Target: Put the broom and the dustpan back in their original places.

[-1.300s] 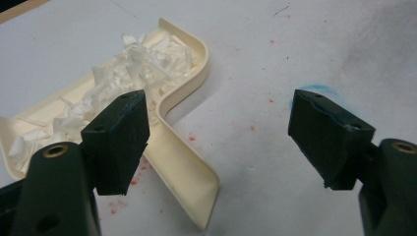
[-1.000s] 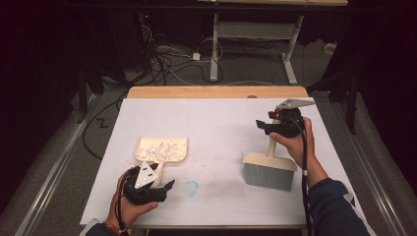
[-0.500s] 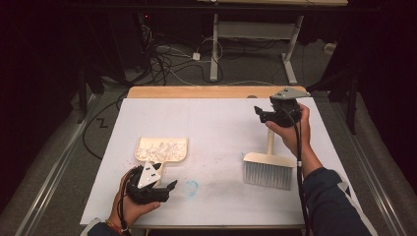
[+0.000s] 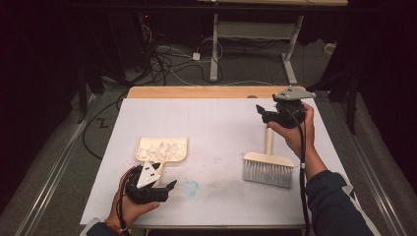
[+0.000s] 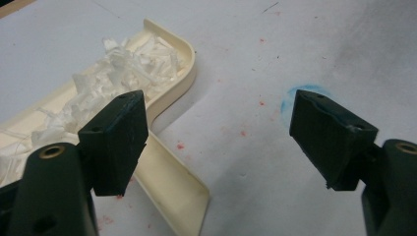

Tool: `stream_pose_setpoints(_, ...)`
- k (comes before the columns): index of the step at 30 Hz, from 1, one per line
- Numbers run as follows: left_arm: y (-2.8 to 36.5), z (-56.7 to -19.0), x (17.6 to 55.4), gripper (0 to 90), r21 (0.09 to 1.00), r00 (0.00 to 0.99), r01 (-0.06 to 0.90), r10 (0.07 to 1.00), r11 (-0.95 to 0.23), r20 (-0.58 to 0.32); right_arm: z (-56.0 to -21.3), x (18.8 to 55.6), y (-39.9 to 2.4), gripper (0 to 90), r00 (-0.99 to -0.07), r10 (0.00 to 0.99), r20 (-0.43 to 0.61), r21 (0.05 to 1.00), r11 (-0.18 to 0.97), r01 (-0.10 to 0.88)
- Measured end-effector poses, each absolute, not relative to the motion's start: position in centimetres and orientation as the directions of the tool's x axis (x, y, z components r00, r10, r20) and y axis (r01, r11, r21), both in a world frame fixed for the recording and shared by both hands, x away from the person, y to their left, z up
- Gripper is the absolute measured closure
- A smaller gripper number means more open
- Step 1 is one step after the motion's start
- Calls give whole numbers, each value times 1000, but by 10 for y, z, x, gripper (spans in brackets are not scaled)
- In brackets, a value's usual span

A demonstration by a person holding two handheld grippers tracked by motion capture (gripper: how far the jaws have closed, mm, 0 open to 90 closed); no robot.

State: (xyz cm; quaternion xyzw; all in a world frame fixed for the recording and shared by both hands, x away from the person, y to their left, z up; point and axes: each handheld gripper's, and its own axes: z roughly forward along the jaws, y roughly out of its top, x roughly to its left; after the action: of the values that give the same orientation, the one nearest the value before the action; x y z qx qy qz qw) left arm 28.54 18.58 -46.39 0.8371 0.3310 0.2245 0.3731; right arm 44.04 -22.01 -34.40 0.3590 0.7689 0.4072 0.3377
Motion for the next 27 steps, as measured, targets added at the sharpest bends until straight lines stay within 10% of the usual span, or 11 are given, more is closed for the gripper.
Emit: stream_pose_setpoints(27, 188, -462, 284, 216, 755, 670, 361, 716, -547, 198, -373, 382, -248, 283, -578, 780, -240, 903, 398, 164)
